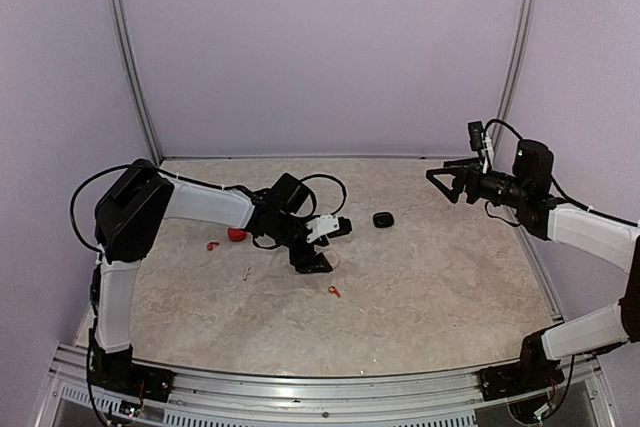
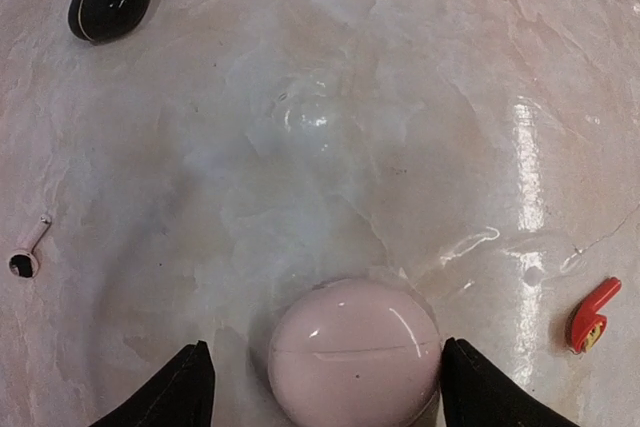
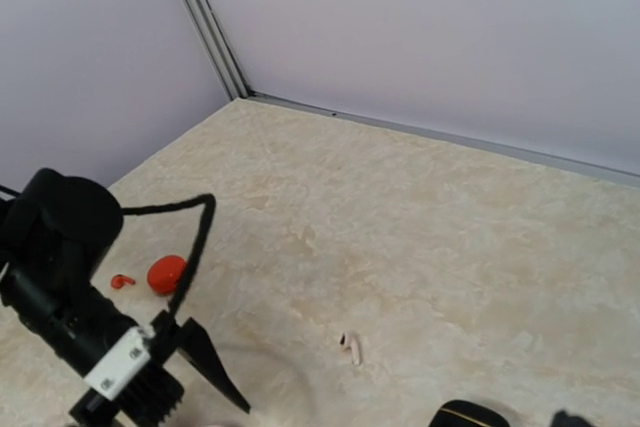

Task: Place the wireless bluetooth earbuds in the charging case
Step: Pick up the charging case from the center of the board, then pass from the left arm to the right, then pass from the right arm to the left

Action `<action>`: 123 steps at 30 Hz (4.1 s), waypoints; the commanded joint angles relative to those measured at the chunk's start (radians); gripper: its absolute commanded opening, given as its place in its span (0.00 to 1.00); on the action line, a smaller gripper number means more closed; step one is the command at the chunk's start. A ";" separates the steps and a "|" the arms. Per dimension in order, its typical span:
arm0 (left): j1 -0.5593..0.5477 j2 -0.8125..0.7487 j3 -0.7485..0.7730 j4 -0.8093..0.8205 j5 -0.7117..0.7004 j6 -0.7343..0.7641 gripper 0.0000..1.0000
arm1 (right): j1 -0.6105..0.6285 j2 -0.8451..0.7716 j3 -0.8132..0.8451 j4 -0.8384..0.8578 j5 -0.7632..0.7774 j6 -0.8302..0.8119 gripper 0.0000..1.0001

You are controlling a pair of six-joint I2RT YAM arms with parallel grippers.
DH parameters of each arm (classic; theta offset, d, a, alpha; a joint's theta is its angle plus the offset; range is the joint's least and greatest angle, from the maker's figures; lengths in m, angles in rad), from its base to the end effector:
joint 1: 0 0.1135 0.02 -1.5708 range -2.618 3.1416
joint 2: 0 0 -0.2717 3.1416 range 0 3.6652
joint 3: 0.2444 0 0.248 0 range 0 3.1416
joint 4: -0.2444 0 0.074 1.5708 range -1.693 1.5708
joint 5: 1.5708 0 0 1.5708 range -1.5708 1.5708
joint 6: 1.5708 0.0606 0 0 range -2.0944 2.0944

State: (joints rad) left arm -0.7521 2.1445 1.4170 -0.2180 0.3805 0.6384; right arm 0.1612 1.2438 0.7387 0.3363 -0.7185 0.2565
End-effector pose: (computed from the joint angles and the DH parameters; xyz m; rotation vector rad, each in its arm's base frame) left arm 0.3230 -0.3330 0.1209 1.7148 1.8135 -0.5247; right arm 0.2801 0.0860 0.2868 -0.4584 1.7280 0.9243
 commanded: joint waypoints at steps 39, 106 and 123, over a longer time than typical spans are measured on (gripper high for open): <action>-0.344 -0.501 -0.321 0.694 -0.627 -0.176 0.52 | 0.363 -0.060 0.015 0.057 0.138 0.225 0.70; -0.177 -0.858 -0.382 0.313 0.231 -0.534 0.51 | 0.583 -0.042 0.303 -0.493 -0.042 -0.299 0.12; -0.246 -0.730 -0.303 0.237 0.189 -0.495 0.43 | 0.689 0.031 0.391 -0.632 0.015 -0.362 0.11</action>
State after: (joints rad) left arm -0.9833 1.3956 1.0790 0.0380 0.5632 0.1272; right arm 0.8330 1.2625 1.0897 -0.2687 -0.7193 -0.0822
